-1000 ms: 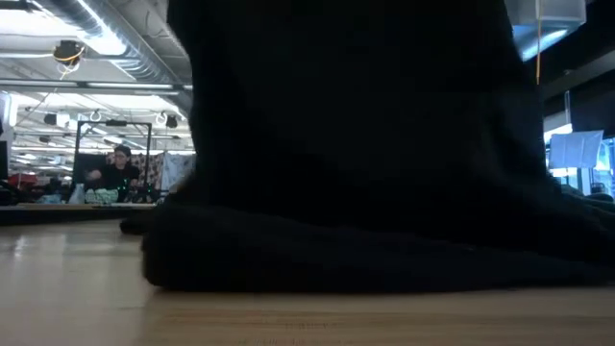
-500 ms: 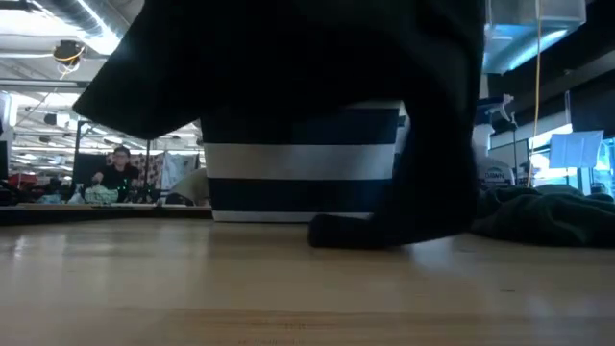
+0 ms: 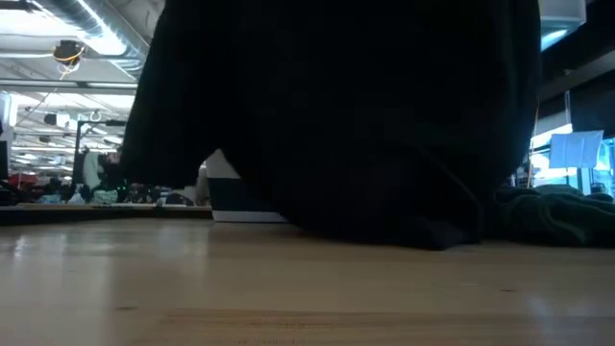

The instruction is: Fold Laundry from Bin

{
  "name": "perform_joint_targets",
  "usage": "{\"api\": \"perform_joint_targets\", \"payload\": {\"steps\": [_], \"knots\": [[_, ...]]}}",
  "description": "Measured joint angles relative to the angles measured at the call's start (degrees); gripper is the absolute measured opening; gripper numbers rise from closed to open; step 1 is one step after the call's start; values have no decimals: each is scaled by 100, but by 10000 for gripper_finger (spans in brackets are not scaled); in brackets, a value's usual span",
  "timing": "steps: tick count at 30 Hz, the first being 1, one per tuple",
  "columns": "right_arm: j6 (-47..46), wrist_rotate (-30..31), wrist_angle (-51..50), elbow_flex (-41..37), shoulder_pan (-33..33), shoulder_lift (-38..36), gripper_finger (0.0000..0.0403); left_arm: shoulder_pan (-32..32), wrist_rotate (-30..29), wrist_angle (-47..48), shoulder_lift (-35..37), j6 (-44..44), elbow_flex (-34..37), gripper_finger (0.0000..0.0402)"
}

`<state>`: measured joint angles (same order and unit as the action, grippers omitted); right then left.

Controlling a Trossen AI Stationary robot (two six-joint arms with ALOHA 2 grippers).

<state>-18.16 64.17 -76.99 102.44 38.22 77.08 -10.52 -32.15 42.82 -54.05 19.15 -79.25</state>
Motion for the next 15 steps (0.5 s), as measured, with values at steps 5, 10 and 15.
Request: {"api": "perform_joint_targets", "payload": {"steps": [5, 10, 15], "knots": [[1, -26, -50, -233, 0, 1, 21, 0, 0, 594, -5, -244, 114, 2], [4, 695, -591, -279, -16, 0, 21, 0, -401, 702, -6, -388, 186, 2], [15, 1482, -859, -280, -310, -62, 21, 45, -883, 749, 12, -603, 184, 2]]}}
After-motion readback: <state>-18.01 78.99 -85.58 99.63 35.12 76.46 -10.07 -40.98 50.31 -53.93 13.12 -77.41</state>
